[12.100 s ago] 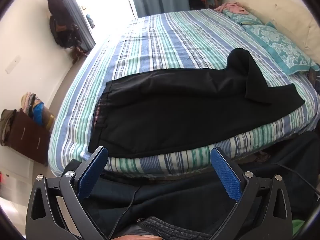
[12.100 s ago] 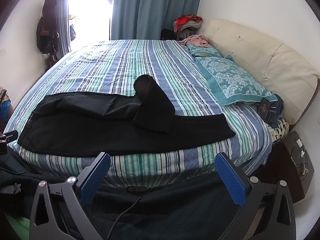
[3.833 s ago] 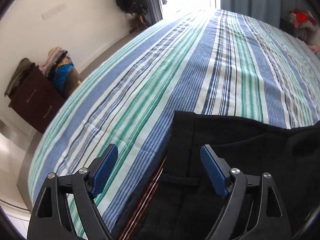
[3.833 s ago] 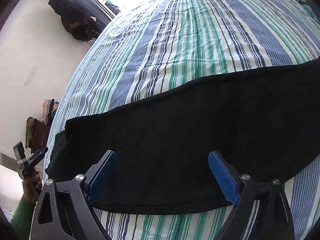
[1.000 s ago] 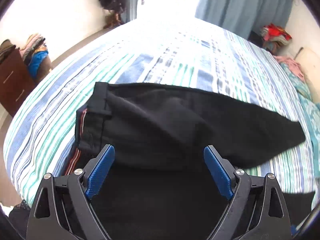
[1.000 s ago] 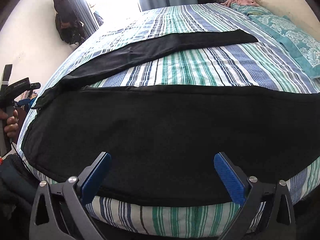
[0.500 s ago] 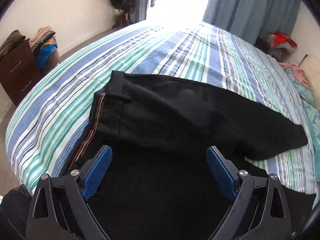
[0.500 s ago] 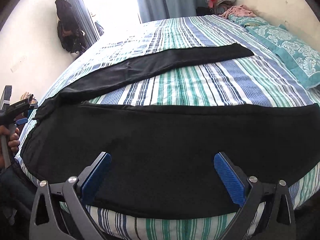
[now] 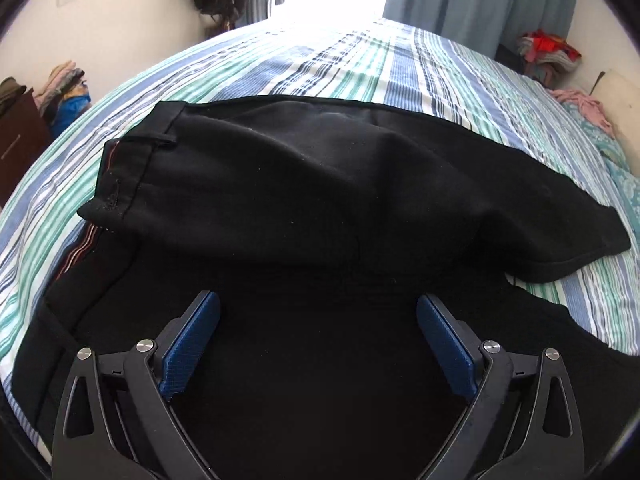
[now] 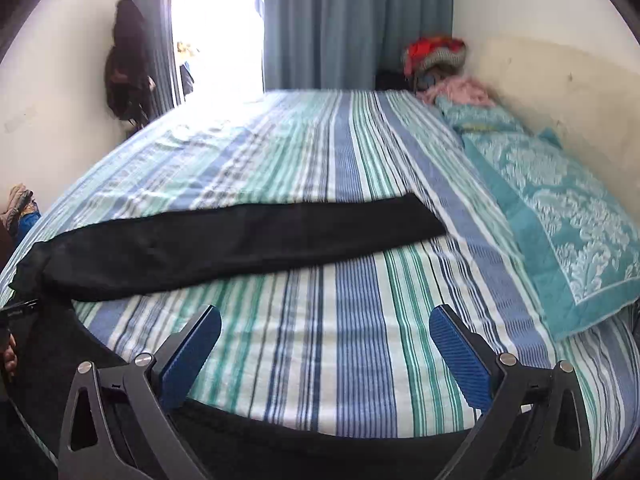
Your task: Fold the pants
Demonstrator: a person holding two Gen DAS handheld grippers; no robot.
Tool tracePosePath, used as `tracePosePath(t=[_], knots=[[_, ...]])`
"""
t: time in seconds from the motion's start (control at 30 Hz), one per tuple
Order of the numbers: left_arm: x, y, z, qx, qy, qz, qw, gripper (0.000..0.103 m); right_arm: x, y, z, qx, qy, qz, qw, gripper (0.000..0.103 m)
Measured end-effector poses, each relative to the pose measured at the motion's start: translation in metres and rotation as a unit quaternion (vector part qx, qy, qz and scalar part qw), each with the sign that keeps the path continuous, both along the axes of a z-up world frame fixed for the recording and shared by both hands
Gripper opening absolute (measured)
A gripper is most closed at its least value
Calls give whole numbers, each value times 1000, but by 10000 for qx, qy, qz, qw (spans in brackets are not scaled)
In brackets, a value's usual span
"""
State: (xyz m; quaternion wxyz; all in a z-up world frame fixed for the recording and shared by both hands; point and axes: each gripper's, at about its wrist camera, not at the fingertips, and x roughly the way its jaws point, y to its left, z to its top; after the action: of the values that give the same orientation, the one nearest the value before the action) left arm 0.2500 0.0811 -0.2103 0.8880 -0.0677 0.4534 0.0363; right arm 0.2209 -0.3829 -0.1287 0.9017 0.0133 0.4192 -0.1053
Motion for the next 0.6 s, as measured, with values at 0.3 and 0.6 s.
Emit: tracePosePath(t=[0.3,0.6], knots=[[-1,-7,-11,197,-122,-55,9997,103,184,-168,-32,425,959,-1008,9894,98],[-1,-10,-15,331,-241,-49,9991,103,303,-190,-69,338,1213,-833,9885,74]])
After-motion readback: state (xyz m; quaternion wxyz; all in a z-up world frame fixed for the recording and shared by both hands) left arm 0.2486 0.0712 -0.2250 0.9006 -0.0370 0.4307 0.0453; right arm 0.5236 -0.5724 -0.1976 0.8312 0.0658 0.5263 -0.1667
